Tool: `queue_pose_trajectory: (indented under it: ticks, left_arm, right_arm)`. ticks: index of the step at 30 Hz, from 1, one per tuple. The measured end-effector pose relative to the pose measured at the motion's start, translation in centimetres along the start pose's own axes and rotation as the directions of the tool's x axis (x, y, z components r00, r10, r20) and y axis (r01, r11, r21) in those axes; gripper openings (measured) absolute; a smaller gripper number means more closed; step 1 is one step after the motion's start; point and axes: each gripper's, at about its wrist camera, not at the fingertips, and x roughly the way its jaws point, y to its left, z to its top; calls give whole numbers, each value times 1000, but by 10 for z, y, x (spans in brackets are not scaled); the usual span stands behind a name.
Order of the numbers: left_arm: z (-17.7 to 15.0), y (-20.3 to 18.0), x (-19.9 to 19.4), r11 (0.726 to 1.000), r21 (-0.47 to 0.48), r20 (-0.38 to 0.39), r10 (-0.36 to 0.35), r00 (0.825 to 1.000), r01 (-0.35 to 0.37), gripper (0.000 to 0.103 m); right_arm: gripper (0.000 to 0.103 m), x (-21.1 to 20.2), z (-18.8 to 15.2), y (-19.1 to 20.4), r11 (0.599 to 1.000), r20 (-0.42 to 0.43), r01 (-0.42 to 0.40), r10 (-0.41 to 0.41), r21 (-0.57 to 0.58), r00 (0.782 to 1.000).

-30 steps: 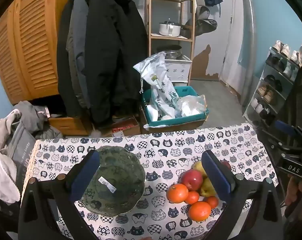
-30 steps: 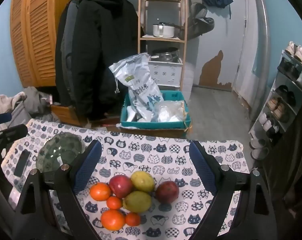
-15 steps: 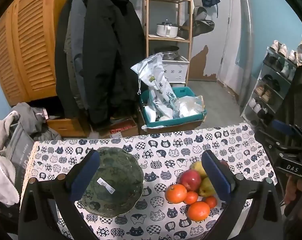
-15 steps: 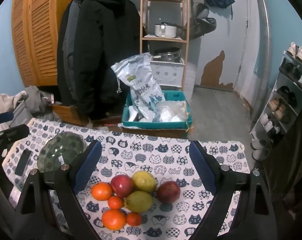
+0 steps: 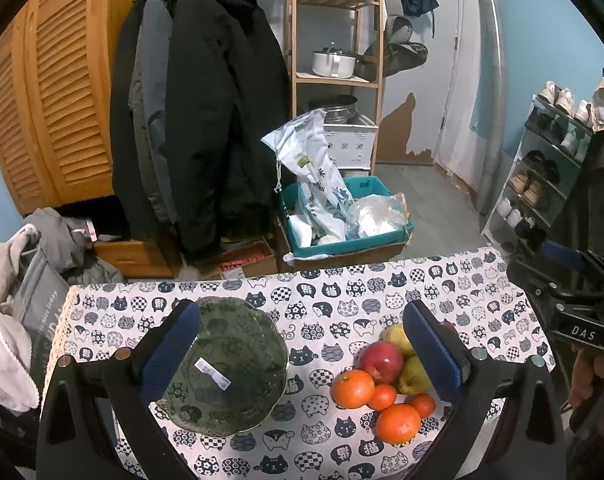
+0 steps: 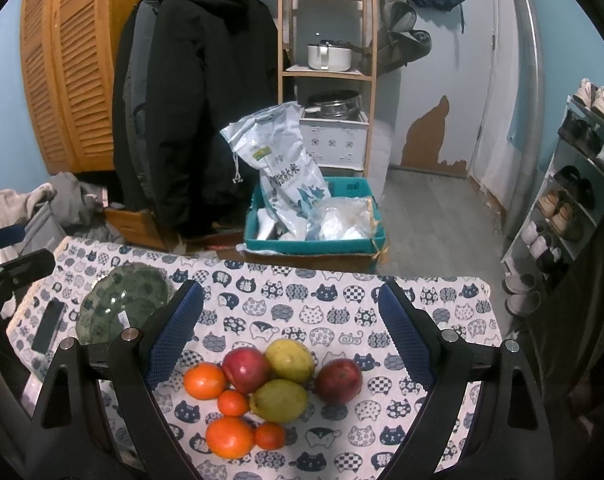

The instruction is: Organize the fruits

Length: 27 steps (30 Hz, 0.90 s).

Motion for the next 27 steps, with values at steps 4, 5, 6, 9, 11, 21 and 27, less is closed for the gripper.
queue_pose_trajectory:
  ticks: [4,5,6,9,11,21,27]
  left_arm:
    - [0,0,0,1000,-2,-1,-1,1000,1,102]
    - [0,0,0,1000,-3,-2,-1,1000,1,102]
    - [0,0,0,1000,-3,-2,0,1000,0,102]
    - [-1,0,0,1000,-2,0,0,1000,0,102]
    - [0,-1,0,1000,-3,-1,0,1000,0,102]
    - [-2,-2,-1,1000,-5,-2,2,1000,-2,102]
    - [-3,-1,0,1000,-8,-5,0,1000,0,102]
  right_arm:
    - [88,-1,-1,1,1000,4,0,0,-3,1000]
    - [88,-1,-1,1,1000,4,-1,1,-2,1000]
    - [88,-1,-1,1,1000,3,-1,1,-3,1000]
    - [88,-1,-1,1,1000,1,-1,1,-1,1000]
    - [88,-1,-1,1,1000,1,-3,3,-3,1000]
    - [88,-1,0,0,1000,2,-2,2,-3,1000]
    - [88,-1,0,1,1000,1,-4,4,-3,1000]
